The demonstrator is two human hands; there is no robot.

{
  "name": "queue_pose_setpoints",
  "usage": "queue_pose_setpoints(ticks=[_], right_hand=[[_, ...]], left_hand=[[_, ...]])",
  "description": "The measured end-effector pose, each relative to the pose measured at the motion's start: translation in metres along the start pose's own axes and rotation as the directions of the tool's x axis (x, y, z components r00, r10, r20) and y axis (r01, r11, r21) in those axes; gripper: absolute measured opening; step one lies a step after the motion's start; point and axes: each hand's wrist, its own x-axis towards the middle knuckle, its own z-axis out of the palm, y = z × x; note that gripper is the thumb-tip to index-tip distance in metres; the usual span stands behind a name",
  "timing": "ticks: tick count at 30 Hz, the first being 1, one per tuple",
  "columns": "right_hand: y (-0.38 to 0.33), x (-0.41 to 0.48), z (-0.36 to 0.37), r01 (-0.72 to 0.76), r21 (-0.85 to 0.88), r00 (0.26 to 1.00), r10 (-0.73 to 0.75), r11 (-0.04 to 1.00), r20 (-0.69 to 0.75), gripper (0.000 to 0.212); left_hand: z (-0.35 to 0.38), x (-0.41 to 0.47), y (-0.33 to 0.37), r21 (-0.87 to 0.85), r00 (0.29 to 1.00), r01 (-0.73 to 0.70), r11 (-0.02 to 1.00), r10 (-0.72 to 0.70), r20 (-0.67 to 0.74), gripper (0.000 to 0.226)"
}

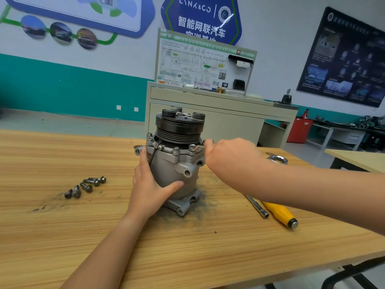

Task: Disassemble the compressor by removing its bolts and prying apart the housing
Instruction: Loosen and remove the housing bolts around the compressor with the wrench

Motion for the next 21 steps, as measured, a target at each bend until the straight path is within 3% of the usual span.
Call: queue_pose_setpoints(ticks=[5,15,21], right_hand=[[0.014,0.008,0.01,-0.007,-0.02,0.998,0.006,1.0,-0.055,0.033],[0.038,0.018,0.04,0.003,0.087,0.989,0.01,0.996,-0.146,0.073],[0.043,0.018,0.042,-0.002,0.08,0.993,0.012,0.997,-0.119,0.065]], left_hand=[[-0.001,0.0,0.001,-0.001,1.0,0.0,1.0,0.0,0.006,0.127],[-0.003,-0.001,0.003,-0.013,1.0,-0.003,1.0,0.003,0.018,0.126],[-0.002,-0.001,0.003,-0.018,1.0,-0.001,1.0,0.001,0.018,0.126]])
